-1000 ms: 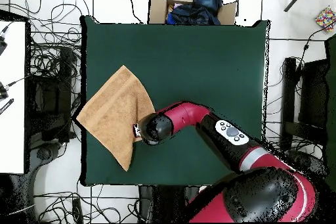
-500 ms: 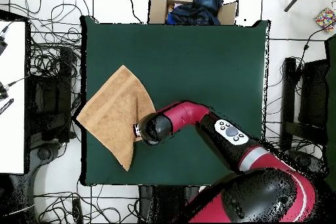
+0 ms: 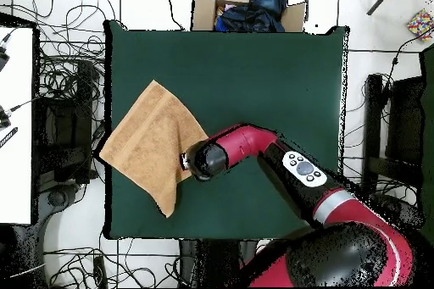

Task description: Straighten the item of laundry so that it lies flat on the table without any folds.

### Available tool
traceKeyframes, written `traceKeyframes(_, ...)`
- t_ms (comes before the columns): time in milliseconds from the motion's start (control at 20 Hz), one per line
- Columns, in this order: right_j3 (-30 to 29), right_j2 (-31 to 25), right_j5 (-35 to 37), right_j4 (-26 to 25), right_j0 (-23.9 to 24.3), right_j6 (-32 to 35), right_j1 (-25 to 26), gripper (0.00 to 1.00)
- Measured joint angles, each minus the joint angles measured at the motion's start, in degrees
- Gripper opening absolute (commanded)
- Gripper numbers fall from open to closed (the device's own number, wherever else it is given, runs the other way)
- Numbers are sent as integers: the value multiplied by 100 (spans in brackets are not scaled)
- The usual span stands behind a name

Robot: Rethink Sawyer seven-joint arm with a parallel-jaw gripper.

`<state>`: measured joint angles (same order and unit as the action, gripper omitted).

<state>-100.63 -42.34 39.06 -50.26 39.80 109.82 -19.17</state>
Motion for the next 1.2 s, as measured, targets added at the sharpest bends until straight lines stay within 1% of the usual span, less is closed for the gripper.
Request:
traceKeyframes(450,399,99,99,-306,13,0,-227,0)
traceKeyframes(700,547,100,120,-442,17,0,-251,0)
traceKeyframes(1200,641,101,131,-470,17,0,-251,0)
